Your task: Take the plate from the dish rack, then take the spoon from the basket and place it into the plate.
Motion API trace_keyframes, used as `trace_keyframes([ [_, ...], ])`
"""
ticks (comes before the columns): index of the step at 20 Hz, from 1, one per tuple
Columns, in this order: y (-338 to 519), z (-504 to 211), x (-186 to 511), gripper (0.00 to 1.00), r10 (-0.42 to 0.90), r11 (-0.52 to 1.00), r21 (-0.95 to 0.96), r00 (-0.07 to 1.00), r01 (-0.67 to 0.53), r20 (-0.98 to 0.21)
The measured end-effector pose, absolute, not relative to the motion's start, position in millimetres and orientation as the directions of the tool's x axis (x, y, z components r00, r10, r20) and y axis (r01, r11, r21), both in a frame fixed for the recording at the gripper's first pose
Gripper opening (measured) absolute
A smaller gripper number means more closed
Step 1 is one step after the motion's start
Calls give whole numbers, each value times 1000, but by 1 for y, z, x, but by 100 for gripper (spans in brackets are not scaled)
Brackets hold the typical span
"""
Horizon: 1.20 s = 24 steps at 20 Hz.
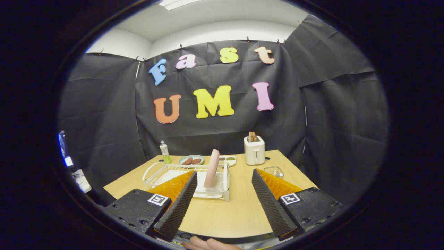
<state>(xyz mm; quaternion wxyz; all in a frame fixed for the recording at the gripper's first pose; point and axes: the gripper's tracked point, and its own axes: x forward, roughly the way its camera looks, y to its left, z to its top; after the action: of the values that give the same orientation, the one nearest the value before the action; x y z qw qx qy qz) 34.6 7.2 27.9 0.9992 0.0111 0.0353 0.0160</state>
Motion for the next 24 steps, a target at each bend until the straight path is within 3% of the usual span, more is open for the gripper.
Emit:
trace_keyframes([
  [7,11,56,125,100,20,1000,-8,979,-22,-201],
  [18,53,44,273,100,55,995,-39,840,-90,-540],
  [24,52,29,307,100,-90,989,-148,702,-22,-707],
])
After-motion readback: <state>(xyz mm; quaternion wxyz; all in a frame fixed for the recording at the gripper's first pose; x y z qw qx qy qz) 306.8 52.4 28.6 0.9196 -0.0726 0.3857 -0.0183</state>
